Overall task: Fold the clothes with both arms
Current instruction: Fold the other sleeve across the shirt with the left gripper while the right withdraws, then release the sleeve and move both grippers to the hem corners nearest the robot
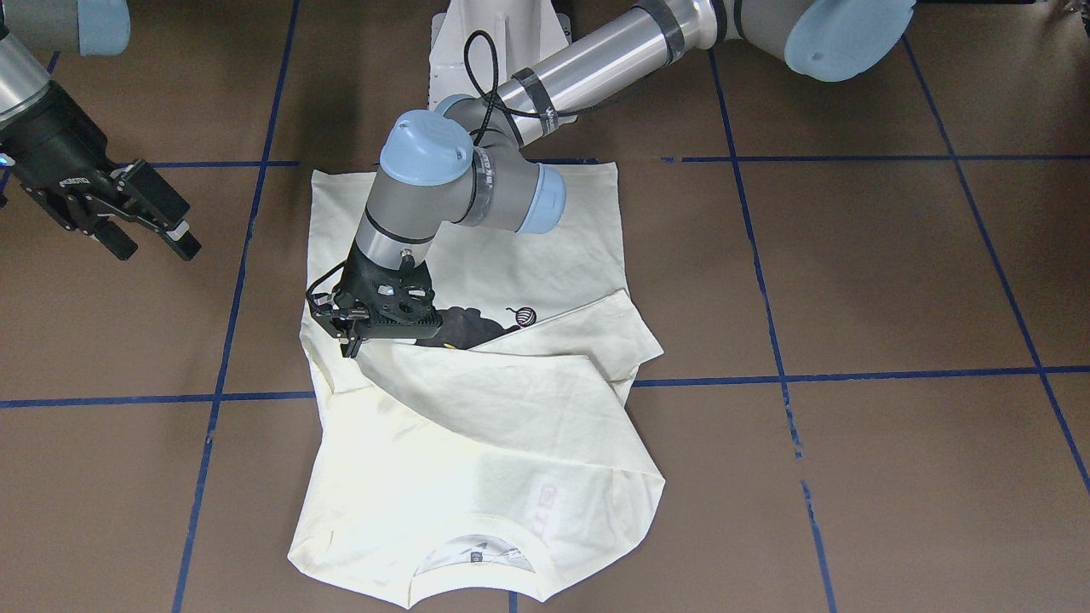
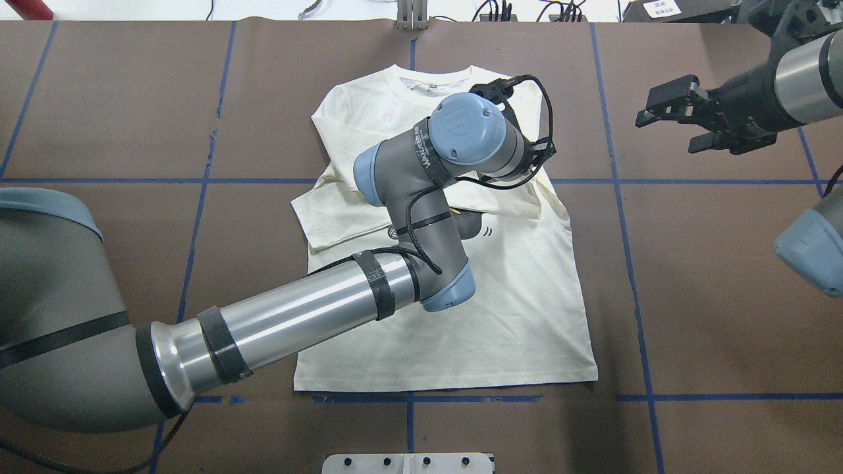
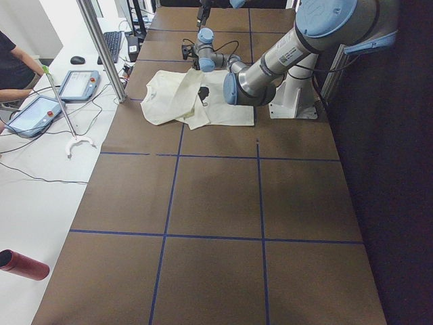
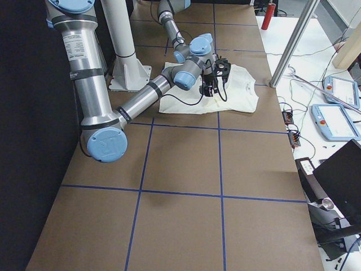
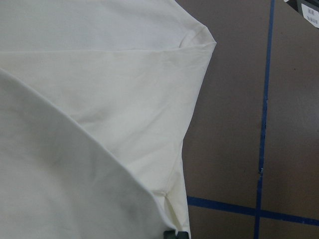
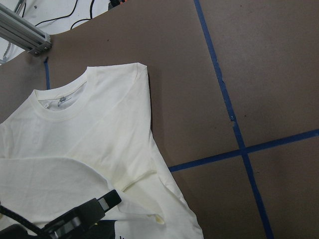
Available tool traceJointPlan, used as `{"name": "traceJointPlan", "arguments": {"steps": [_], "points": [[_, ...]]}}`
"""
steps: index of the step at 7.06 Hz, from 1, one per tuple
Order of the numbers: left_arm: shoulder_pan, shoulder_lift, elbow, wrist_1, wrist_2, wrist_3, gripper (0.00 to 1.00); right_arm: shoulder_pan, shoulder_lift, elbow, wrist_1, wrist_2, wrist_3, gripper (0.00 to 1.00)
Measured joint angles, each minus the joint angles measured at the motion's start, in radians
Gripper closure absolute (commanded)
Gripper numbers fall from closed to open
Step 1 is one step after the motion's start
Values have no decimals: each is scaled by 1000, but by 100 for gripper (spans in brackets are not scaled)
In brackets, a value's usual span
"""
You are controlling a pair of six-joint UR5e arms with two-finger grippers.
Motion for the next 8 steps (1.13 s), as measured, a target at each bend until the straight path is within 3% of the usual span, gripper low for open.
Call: {"name": "traceJointPlan", "arguments": {"steps": [1,2,3,5,6,7,8], "points": [[9,-10,14,-18,11,-1,60,0,-7,3,0,0,0,0],[14,-26,38,-38,15,-2,9,0,-12,7,0,0,0,0],[19,-37,62,-58,18,-2,5,0,-16,11,0,0,1,0],[20,-39,66,-69,22,-7,10,-8,-23,15,0,-2,10,0],[2,-3,4,-41,1,-15,10,-25,-48,31,0,-2,18,0],[-29,82,-131,20,-50,-6,12,-63,-80,54,3,-7,45,0],[-61,221,-343,116,-110,34,13,-137,-102,73,9,-37,112,1]]}}
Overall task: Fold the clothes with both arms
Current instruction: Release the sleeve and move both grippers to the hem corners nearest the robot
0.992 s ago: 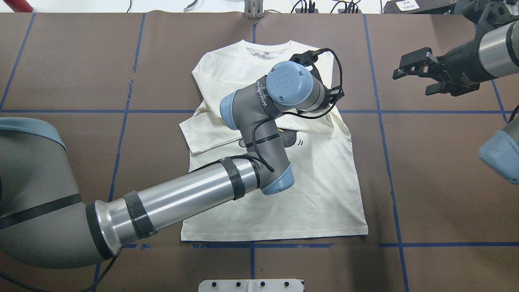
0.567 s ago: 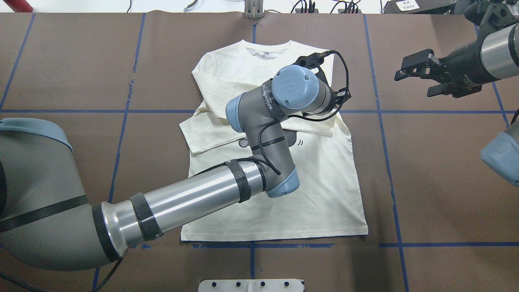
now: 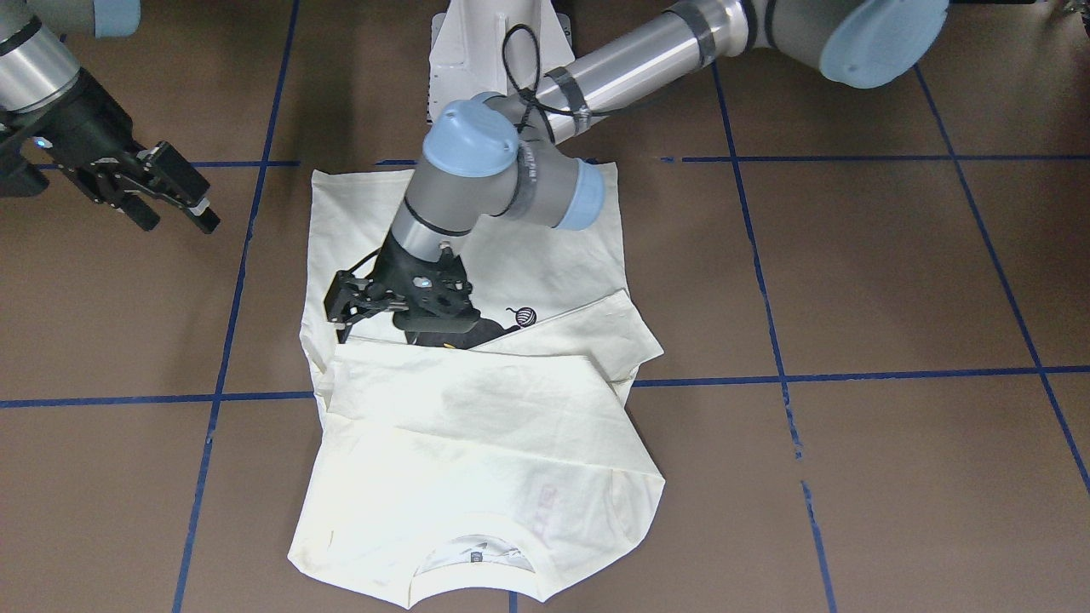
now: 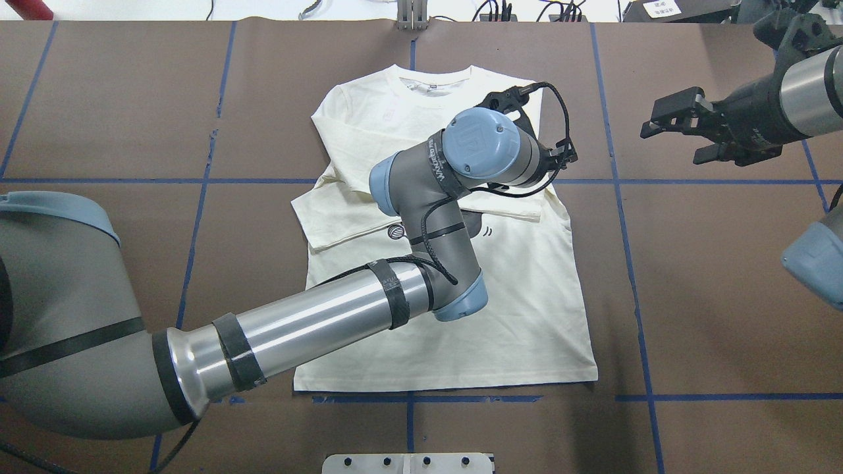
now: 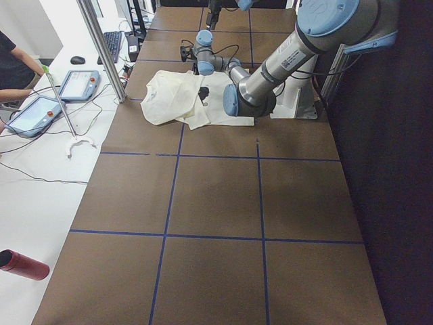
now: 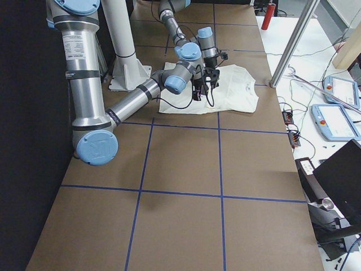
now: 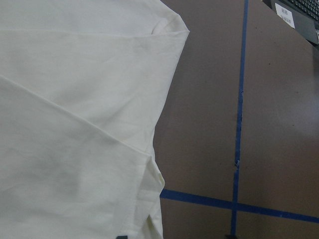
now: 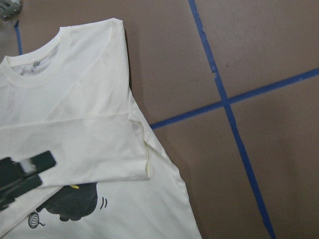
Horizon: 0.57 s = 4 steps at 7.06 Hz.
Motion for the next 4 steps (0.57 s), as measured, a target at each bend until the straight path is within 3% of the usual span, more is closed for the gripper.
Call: {"name": "traceJointPlan", "arguments": {"steps": [1,2,3,4], "points": [[-25,138,-212,103,-30,79,14,-100,-17,14,5,-74,75,1],[-50,264,-391,187,-44,180,22,-220,-38,21,7,-186,150,6],[-78,368,-507,228,-67,260,22,-358,-57,27,8,-325,249,10],[-108,439,-563,241,-107,299,22,-483,-72,33,8,-463,352,12]]}}
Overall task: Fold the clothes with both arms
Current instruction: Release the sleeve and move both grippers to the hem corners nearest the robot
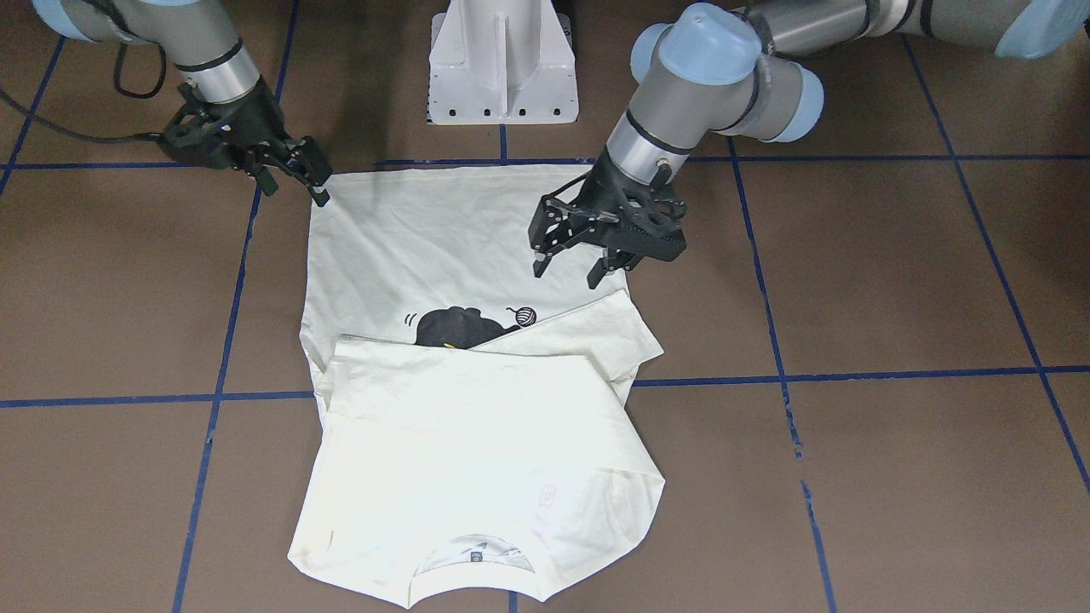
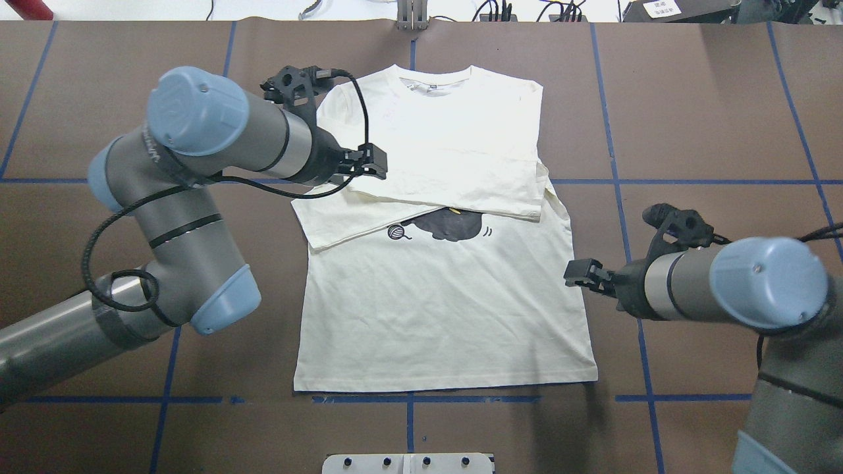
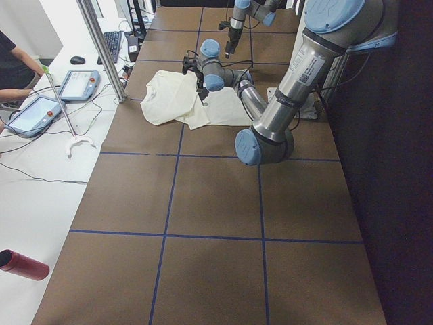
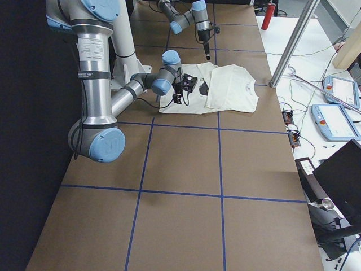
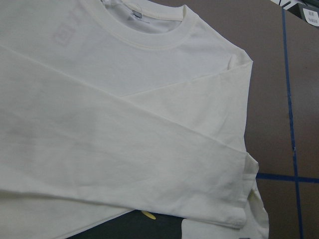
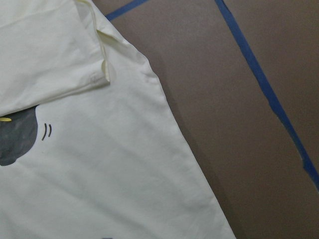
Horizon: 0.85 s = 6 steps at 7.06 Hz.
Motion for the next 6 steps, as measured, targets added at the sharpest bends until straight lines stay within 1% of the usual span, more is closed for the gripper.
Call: {"name": "traceJointPlan", "arguments": {"steps": [1,2,3,4,6], "points": [[-21,45,-19,1,-27,19,22,-99,-20,2,0,-113,94,12],[-29,64,-19,-2,-36,25,22,-175,-55,2,1,-187,167,13],[-29,70,-12,-5,-39,28,22,-227,-92,2,2,-223,218,15],[-29,71,-2,-14,-40,29,22,-262,-119,3,2,-243,256,15],[-30,71,16,-35,-41,30,21,-294,-136,2,1,-260,279,19]]}}
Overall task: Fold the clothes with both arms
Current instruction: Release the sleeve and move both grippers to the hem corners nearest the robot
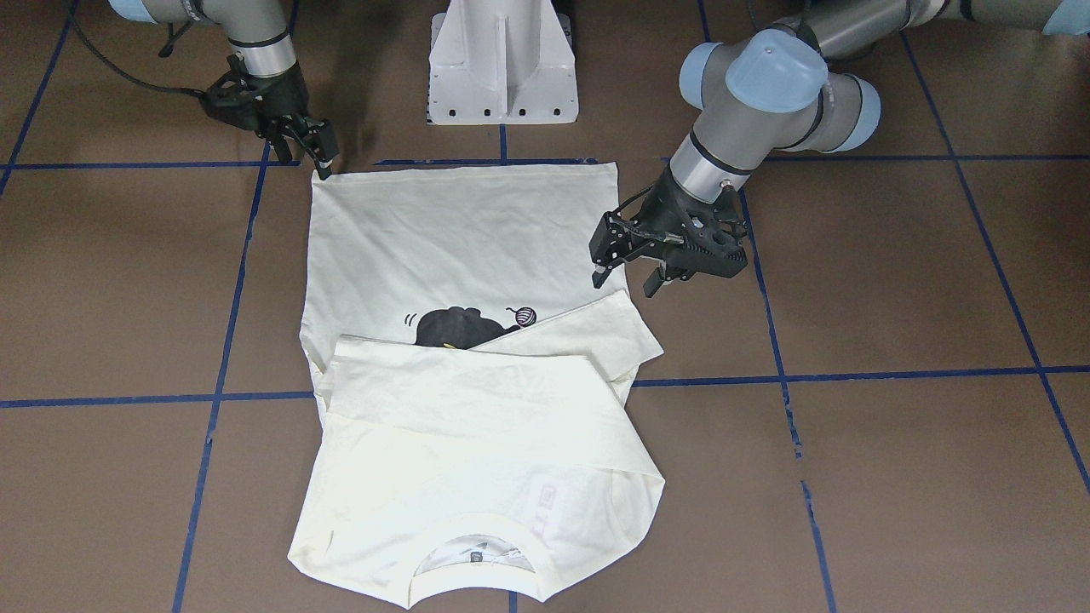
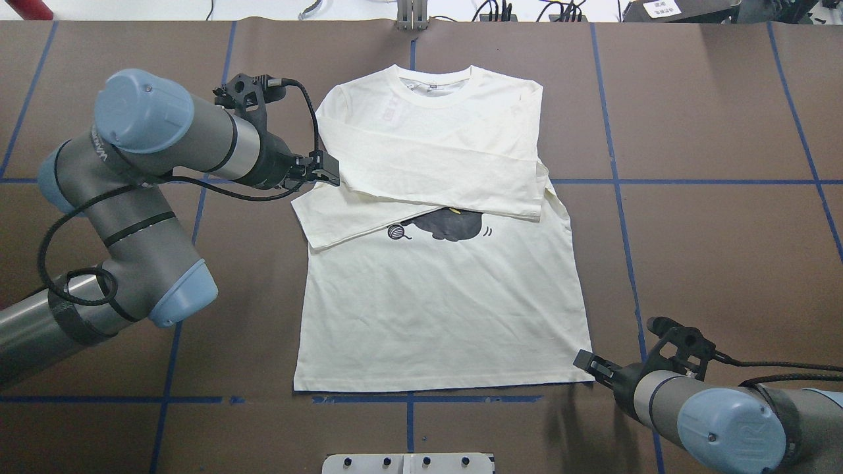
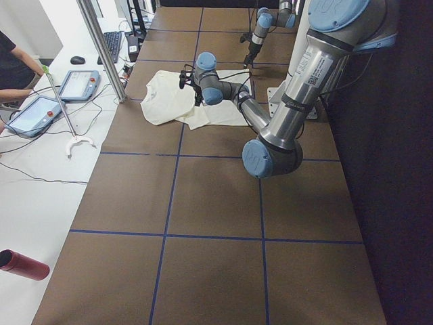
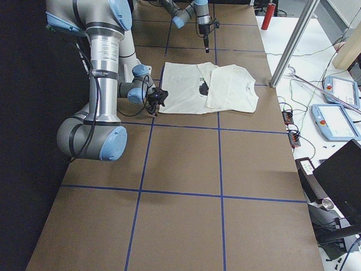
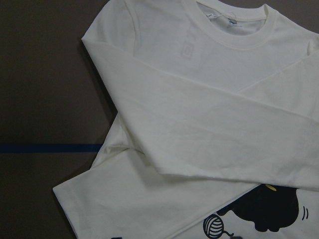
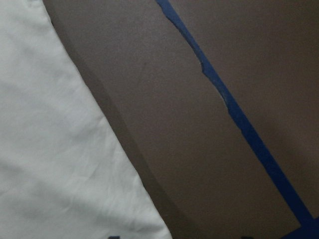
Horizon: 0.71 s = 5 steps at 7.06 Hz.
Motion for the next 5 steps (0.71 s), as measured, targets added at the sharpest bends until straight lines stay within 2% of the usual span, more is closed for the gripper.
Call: {"name": "traceJointPlan", "arguments": {"steps": [5], "points": [[-2,-3,18,-11,0,-2,21,-20,13,-14,0,-3,5,29]]}}
